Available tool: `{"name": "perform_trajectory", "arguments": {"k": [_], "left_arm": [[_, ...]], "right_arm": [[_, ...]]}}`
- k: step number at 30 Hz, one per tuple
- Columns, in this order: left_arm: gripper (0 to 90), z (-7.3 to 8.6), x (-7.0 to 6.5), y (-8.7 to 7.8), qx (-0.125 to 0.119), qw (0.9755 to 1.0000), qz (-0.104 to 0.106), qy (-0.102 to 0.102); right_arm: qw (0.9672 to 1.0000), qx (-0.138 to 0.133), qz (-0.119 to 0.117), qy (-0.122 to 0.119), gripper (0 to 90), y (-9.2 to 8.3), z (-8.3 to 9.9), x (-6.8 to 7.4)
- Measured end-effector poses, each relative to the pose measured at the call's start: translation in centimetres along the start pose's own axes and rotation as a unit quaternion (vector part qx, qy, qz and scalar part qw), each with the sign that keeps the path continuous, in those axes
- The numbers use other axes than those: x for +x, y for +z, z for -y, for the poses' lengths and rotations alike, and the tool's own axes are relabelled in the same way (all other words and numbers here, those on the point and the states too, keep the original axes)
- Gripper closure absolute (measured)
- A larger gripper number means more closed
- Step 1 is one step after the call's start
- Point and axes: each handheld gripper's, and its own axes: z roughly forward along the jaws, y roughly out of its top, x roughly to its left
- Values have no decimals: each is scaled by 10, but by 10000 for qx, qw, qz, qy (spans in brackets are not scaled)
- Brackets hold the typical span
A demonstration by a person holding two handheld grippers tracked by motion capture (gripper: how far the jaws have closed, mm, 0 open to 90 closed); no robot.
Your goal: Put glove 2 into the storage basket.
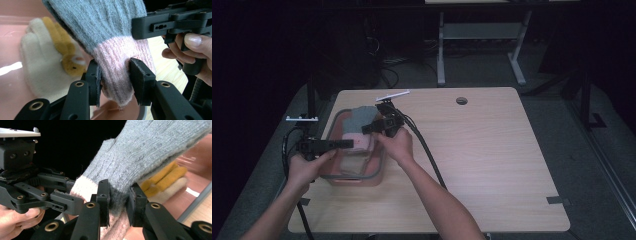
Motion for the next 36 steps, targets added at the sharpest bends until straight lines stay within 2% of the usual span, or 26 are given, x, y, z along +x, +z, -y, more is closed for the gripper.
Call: {"name": "perform_trajectory", "arguments": {"k": [8, 9, 17, 26, 32, 36], "left_arm": [[619, 4, 12, -3, 93, 9999, -63, -100], [619, 5, 13, -3, 131, 9998, -102, -87], [618, 10, 22, -3, 219, 9995, -158, -164], [616, 14, 30, 0, 432, 9986, -225, -206], [620, 17, 34, 3, 604, 9973, -373, -180], [620, 17, 35, 4, 660, 9964, -472, -240]], "right_arm": [[9999, 73, -86, 27, 742, 16, 3, -2], [9999, 83, -101, 85, 742, 17, 3, -2], [9997, 209, -106, 118, 742, 31, 7, -5], [9992, 365, -78, 149, 741, 41, 10, -6], [9986, 517, -2, 102, 739, 49, 14, -8], [9982, 580, -14, 149, 737, 53, 15, -10]]}}
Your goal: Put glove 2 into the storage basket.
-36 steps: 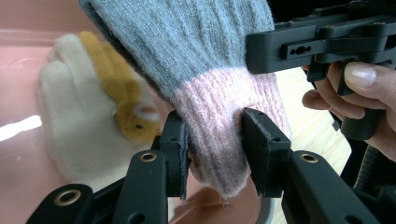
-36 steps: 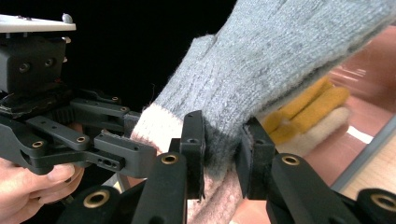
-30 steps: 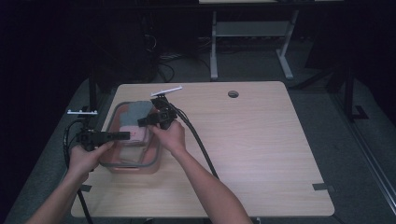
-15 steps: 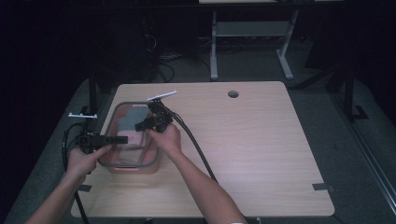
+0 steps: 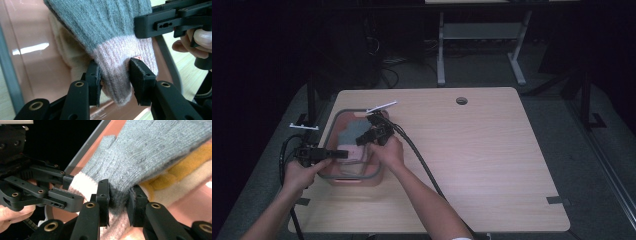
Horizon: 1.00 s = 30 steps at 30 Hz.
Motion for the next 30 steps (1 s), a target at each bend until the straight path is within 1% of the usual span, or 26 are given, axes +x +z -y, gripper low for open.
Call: {"name": "perform_trajectory", "arguments": {"k": [1, 3, 6, 8, 10, 14, 16, 18, 19, 22, 26, 28, 30], "left_arm": [[620, 0, 1, 0, 43, 10000, -28, -1], [619, 0, 2, 1, 88, 9999, -53, -15], [618, 1, 4, 2, 121, 9999, -97, 6], [617, 0, 4, 2, 126, 9999, -109, 6], [612, 0, 3, 2, 109, 9999, -107, 3], [572, -1, 3, 2, 87, 9999, -131, 23], [560, -2, 1, 1, 51, 9999, -152, -1], [546, -3, 0, 0, 31, 9999, -163, 7], [545, -4, -1, -1, 19, 9999, -164, 25], [529, -5, -4, -1, -27, 9997, -232, 56], [506, -6, -4, -1, -15, 9996, -291, 50], [492, -6, -3, -3, -54, 9996, -280, 56], [488, -7, -3, -3, -49, 9995, -295, 59]], "right_arm": [[10000, 46, 21, 13, 737, 1, 0, 0], [10000, 50, 30, 14, 735, 4, 1, 0], [9999, 101, 65, -37, 730, 7, 1, 0], [9999, 107, 83, -21, 726, 8, 0, 0], [9999, 134, 83, -27, 716, 8, 0, 0], [9998, 138, 160, -72, 680, 5, -1, 0], [9997, 142, 176, -66, 666, 3, -2, 0], [9997, 145, 175, -86, 659, 2, -2, 0], [9997, 126, 211, -84, 653, 1, -2, 0], [9995, 141, 243, -114, 637, 0, -3, 0], [9995, 139, 273, -98, 607, -2, -4, -1], [9996, 91, 267, -101, 595, -4, -4, -1], [9995, 99, 267, -96, 589, -6, -5, -2]]}}
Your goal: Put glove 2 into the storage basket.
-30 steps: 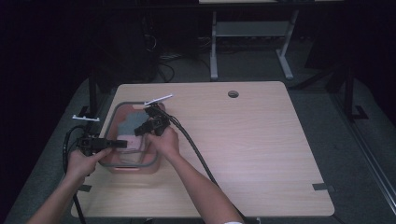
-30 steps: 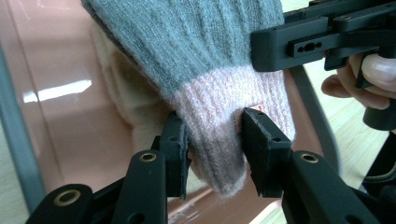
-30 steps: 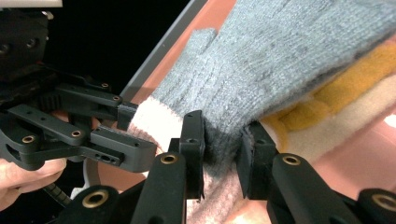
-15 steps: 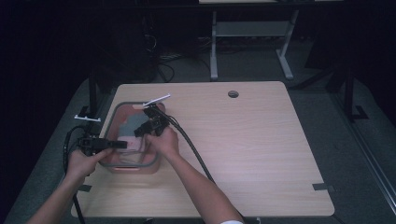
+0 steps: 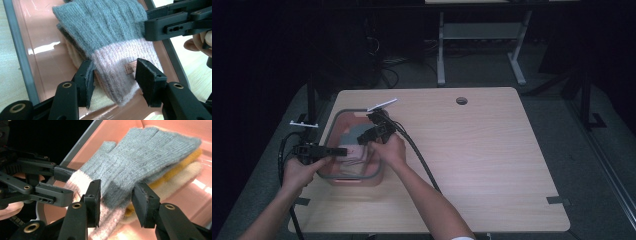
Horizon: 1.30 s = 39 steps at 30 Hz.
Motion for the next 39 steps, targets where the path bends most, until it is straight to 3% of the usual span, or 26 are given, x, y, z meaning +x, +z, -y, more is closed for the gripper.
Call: {"name": "perform_trajectory", "arguments": {"k": [19, 30, 39], "left_arm": [[476, -8, -8, -11, -158, 9997, -97, 141], [482, -15, -21, -15, -378, 9988, 81, 306], [472, -19, -39, -12, -457, 9973, 267, 504]], "right_arm": [[9999, -94, 93, -39, 571, -13, 0, -2], [9996, -294, -8, 4, 544, -31, -2, -5], [9987, -486, -148, 22, 512, -50, 2, -11]]}}
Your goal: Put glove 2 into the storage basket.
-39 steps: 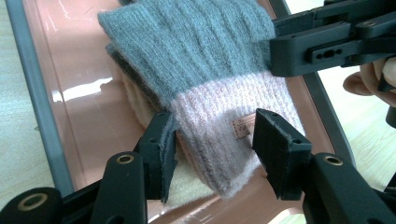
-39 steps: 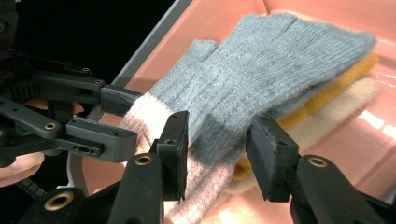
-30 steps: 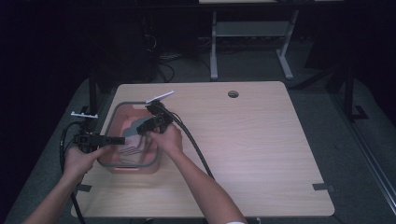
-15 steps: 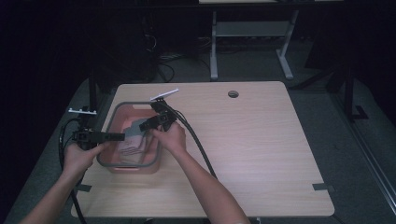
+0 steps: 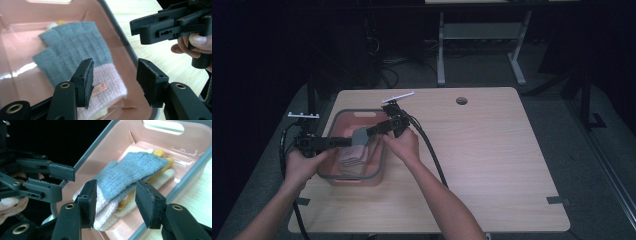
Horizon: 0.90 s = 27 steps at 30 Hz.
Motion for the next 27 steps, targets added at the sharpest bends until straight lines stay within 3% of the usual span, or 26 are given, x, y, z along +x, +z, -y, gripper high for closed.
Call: {"name": "perform_trajectory", "arguments": {"k": [3, 27], "left_arm": [[469, -1, -6, 1, 13, 9999, 44, 120], [445, -13, -35, 19, -45, 9990, 339, 299]], "right_arm": [[10000, -76, -11, 26, 510, -7, 1, -2], [9993, -365, -5, 124, 468, -54, 11, -19]]}}
